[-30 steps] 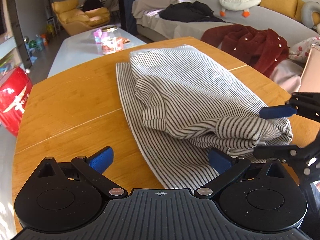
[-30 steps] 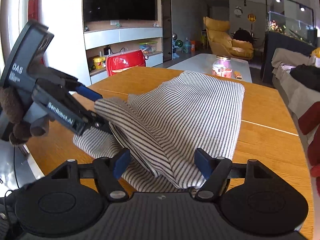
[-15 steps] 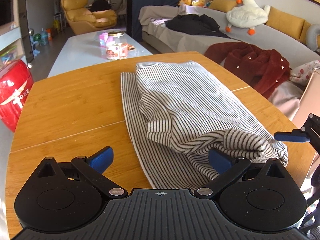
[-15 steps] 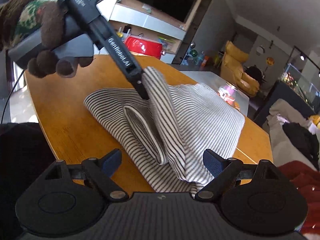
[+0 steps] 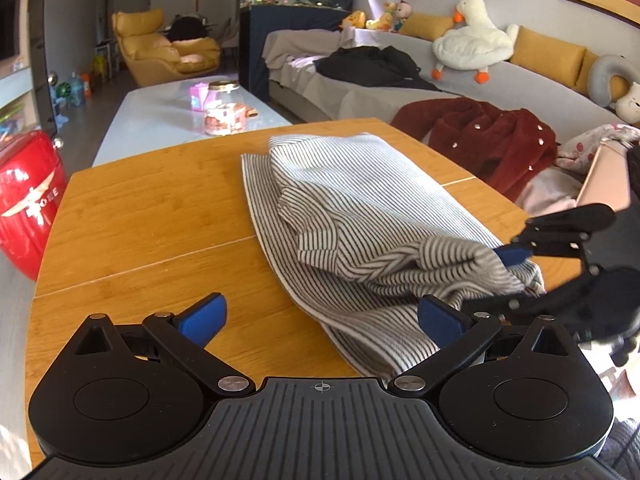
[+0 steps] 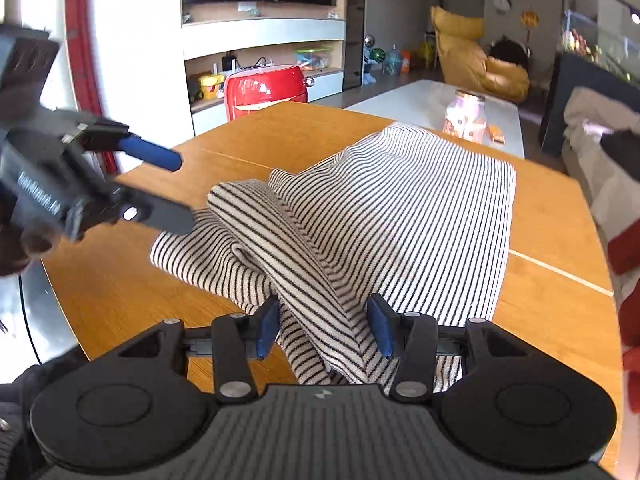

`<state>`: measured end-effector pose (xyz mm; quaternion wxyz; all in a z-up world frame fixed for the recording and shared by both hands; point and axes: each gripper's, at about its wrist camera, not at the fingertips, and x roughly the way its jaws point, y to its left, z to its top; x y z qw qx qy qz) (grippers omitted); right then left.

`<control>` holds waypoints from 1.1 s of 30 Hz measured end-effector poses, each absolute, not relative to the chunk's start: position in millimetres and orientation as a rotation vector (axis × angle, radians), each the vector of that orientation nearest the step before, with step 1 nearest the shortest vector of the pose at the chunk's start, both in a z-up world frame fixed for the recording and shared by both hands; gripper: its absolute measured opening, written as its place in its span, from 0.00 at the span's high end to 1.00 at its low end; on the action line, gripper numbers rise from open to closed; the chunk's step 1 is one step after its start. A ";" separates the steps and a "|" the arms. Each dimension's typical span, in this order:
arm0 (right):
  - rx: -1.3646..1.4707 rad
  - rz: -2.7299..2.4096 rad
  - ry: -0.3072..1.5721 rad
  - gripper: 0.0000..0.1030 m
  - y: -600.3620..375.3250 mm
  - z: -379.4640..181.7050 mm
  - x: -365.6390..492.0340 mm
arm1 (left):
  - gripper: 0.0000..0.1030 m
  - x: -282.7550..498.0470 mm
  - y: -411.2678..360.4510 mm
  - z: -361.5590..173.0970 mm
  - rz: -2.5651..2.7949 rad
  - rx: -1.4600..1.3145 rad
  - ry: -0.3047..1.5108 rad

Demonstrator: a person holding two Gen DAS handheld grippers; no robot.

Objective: Fold clothes

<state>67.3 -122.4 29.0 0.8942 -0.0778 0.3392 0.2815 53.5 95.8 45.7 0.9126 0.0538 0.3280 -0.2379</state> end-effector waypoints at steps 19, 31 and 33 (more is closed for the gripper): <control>-0.729 0.471 0.410 0.28 -82.4 0.6 9.2 | 0.00 73.0 88.0 32.4 -0.452 0.079 0.686; -0.808 0.513 0.490 0.75 -88.5 29.7 28.4 | 0.00 83.7 107.1 59.3 -0.530 -0.033 0.629; -0.814 0.567 0.533 0.75 -86.9 34.2 18.0 | 0.00 91.6 100.9 63.7 -0.552 -0.016 0.612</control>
